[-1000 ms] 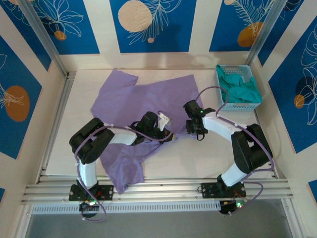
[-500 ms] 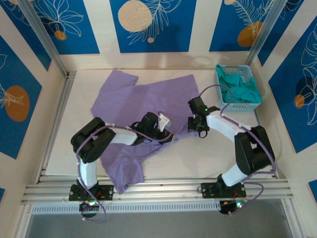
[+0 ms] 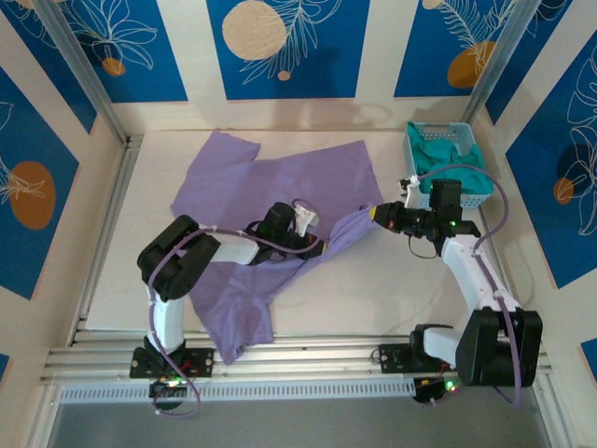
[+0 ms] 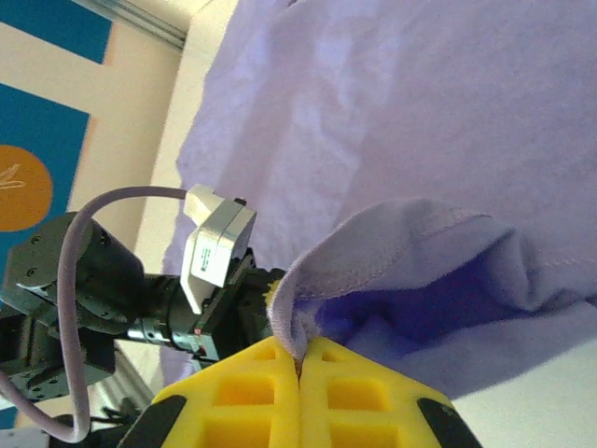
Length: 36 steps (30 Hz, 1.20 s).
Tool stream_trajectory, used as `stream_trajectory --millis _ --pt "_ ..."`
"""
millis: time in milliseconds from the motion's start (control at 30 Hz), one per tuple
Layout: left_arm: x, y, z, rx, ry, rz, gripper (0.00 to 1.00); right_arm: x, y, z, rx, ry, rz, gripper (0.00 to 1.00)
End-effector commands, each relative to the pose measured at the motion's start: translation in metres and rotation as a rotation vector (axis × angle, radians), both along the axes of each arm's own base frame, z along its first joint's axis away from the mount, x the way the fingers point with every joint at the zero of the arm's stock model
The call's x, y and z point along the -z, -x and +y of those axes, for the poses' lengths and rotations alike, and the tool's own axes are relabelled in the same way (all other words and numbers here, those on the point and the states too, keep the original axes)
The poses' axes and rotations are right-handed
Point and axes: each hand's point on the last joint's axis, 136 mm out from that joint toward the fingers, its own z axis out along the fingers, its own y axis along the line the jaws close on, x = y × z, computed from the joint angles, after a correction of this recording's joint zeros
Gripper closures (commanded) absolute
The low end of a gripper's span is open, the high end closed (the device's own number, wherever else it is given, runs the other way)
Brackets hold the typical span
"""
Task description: Fold the inside-out t-shirt
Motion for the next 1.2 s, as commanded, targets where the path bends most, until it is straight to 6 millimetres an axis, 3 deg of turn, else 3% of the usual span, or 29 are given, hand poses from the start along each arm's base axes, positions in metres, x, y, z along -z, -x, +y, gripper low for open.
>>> stream_trajectory --millis 0,233,400,567,900,1033,1167 --pt "0.005 0.000 -0.001 0.017 -0.006 0.029 1.00 0.009 -0.001 0.004 -0.038 -0.047 0.047 0.99" --pt "0.004 0.001 0.003 0.017 -0.019 0.014 1.00 0.056 -0.017 -0.017 0.079 0.078 0.185 0.91" --pt "0.003 0.002 0.004 0.018 -0.021 0.008 1.00 0.095 -0.020 -0.044 0.210 0.340 0.324 0.83" --pt "0.005 0.004 0.004 0.023 -0.023 0.013 1.00 0.100 -0.019 -0.057 0.264 0.486 0.336 0.73" --pt "0.005 0.003 0.003 0.025 -0.018 0.015 1.00 0.106 -0.010 -0.049 0.222 0.633 0.337 0.59" --pt "0.005 0.004 0.003 0.027 -0.016 0.016 1.00 0.109 -0.007 -0.052 0.227 0.724 0.343 0.58" --pt "0.005 0.004 0.003 0.027 -0.014 0.016 1.00 0.113 -0.003 -0.052 0.226 0.743 0.360 0.67"
